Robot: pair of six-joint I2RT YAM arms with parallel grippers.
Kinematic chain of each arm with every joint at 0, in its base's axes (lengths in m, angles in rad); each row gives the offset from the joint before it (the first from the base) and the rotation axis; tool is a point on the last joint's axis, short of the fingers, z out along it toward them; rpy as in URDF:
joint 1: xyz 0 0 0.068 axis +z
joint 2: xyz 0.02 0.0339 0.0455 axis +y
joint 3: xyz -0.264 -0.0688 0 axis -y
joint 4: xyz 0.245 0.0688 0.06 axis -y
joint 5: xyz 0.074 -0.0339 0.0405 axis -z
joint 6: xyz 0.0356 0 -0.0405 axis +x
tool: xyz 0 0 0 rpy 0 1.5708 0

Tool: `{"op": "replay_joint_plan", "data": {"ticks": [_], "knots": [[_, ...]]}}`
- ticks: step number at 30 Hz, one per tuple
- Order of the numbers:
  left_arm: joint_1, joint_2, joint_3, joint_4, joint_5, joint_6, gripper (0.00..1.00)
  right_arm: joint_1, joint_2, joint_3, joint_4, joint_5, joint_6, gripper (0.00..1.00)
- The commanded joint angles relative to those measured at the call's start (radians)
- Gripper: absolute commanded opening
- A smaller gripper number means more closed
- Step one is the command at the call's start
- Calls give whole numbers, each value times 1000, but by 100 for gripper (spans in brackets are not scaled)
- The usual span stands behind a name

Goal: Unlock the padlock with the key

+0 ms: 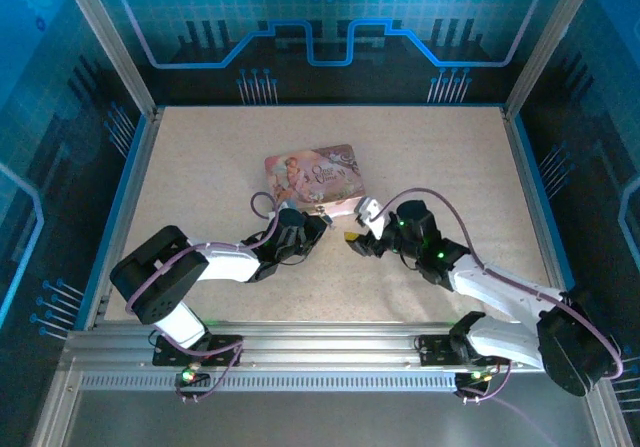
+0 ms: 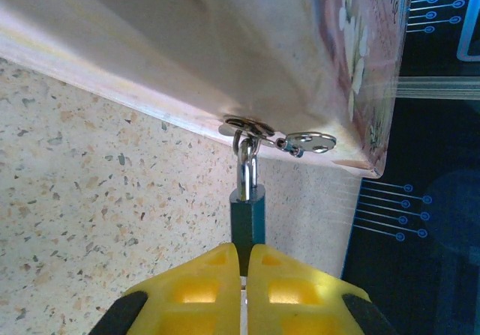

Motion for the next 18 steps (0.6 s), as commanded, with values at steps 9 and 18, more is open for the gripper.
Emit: {"op": "replay_joint_plan", "data": {"ticks": [9, 18], "knots": [[-4, -35, 0, 2, -28, 2, 9, 101, 270, 24, 201, 245, -364, 58], [-4, -37, -1, 0, -26, -7, 9, 126, 406, 89, 269, 247, -432, 54]]}}
